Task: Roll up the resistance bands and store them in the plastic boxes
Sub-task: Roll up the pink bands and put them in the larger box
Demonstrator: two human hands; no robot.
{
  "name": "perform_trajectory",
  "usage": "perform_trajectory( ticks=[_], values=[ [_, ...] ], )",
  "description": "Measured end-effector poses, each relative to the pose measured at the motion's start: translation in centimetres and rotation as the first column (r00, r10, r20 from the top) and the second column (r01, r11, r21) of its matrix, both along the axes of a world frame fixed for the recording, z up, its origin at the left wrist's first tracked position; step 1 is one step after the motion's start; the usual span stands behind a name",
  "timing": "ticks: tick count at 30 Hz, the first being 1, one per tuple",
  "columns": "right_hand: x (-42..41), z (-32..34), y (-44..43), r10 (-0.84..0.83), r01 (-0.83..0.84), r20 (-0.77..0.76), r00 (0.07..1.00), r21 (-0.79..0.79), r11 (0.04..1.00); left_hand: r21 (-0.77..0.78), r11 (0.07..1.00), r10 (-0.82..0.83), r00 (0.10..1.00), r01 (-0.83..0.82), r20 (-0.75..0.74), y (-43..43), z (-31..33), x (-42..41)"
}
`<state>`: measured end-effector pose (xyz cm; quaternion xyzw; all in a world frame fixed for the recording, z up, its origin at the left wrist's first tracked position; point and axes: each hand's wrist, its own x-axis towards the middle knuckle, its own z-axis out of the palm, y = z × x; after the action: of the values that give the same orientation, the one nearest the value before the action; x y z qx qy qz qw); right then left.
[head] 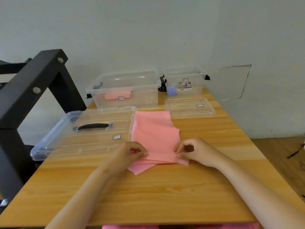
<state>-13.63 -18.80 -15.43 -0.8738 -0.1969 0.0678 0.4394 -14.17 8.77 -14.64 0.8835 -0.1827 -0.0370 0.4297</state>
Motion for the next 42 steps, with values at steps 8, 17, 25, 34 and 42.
perform_trajectory(
  ticks=[8, 17, 25, 34, 42],
  values=[
    [2.2, 0.4, 0.1, -0.156, 0.156, -0.015, 0.988, 0.151, 0.976, -0.186, 0.978, 0.091, 0.995, -0.098, -0.048, -0.7, 0.6, 2.7],
    [2.1, 0.5, -0.2, -0.124, 0.134, -0.074, 0.989, 0.141, 0.981, -0.348, 0.931, 0.102, 0.994, -0.111, -0.045, -0.5, 0.1, 3.0],
    [2.1, 0.2, 0.1, -0.198, 0.198, -0.026, 0.98, 0.269, 0.943, -0.341, 0.923, 0.172, 0.984, -0.179, -0.049, -0.6, 0.2, 2.5],
    [2.1, 0.1, -0.2, -0.188, 0.205, -0.088, 0.978, 0.261, 0.943, -0.398, 0.89, 0.215, 0.974, -0.224, -0.067, -0.7, 0.1, 2.3],
    [1.5, 0.7, -0.4, -0.116, 0.163, -0.14, 0.983, 0.403, 0.901, -0.403, 0.9, 0.168, 0.985, -0.168, -0.035, -0.7, 0.6, 1.9]
  ],
)
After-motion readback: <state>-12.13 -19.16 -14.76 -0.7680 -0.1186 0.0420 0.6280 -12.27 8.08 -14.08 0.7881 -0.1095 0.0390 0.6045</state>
